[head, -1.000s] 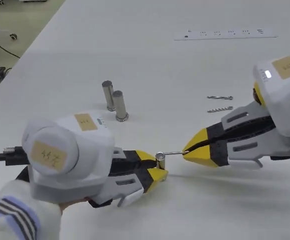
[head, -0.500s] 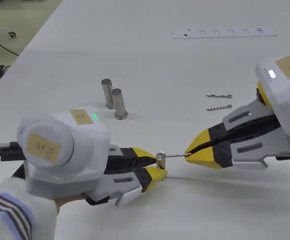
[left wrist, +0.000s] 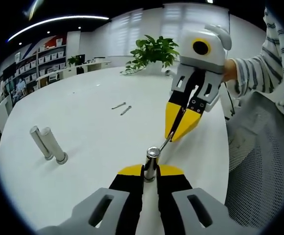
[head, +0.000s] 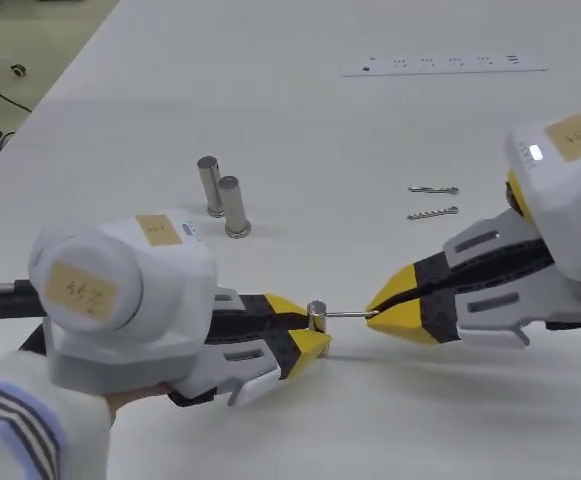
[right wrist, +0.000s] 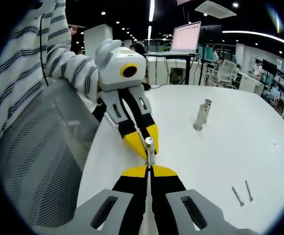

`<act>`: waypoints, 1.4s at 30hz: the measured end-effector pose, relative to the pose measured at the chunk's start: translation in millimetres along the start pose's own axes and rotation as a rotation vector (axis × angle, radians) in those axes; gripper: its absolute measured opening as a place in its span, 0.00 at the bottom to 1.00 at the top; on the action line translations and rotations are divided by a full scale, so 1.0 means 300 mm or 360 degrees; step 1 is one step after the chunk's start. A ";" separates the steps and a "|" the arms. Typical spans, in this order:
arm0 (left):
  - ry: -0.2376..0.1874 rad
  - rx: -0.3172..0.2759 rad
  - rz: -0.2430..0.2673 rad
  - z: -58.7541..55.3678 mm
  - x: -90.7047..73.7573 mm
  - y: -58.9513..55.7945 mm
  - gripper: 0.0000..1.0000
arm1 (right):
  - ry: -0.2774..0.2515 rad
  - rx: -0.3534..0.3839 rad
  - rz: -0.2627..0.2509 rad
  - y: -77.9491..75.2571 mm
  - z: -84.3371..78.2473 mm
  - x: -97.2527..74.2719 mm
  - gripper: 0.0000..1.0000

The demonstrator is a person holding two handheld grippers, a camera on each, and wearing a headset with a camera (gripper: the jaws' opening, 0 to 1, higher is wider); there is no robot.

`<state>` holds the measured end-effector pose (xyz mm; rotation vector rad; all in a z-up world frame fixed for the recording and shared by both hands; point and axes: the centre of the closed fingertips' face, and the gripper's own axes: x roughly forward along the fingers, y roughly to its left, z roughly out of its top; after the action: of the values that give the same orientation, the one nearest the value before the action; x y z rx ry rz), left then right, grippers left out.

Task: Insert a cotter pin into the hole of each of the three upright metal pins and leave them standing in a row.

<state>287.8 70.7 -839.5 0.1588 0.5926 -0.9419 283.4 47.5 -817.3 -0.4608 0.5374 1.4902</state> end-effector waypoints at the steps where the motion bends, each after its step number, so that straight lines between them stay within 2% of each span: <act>1: -0.0001 -0.0010 0.0005 0.000 0.000 0.001 0.08 | -0.0003 0.0011 -0.0010 0.000 0.001 0.000 0.02; 9: 0.0018 -0.0027 0.0031 -0.003 0.000 0.007 0.08 | -0.0010 0.0075 -0.0071 0.009 0.011 0.008 0.02; 20: 0.0024 -0.0040 0.0062 -0.007 -0.006 0.011 0.08 | -0.0024 0.0100 -0.0159 0.016 0.019 0.018 0.02; 22: 0.0028 -0.0015 0.0069 -0.008 -0.005 0.011 0.08 | -0.0022 0.0107 -0.0177 0.016 0.019 0.020 0.02; 28: 0.0037 -0.0011 0.0086 -0.011 -0.005 0.010 0.08 | -0.0014 0.0131 -0.0209 0.022 0.022 0.035 0.03; 36: 0.0026 -0.0015 0.0093 -0.014 -0.007 0.007 0.08 | -0.0027 0.0103 -0.0241 0.010 0.042 0.071 0.03; 42: 0.0025 -0.0015 0.0092 -0.015 -0.006 0.003 0.08 | -0.0046 0.0151 -0.0255 0.008 0.050 0.090 0.03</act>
<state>285.9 74.1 -842.3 0.1741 0.6040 -0.8822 281.9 78.2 -821.1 -0.3981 0.5333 1.3109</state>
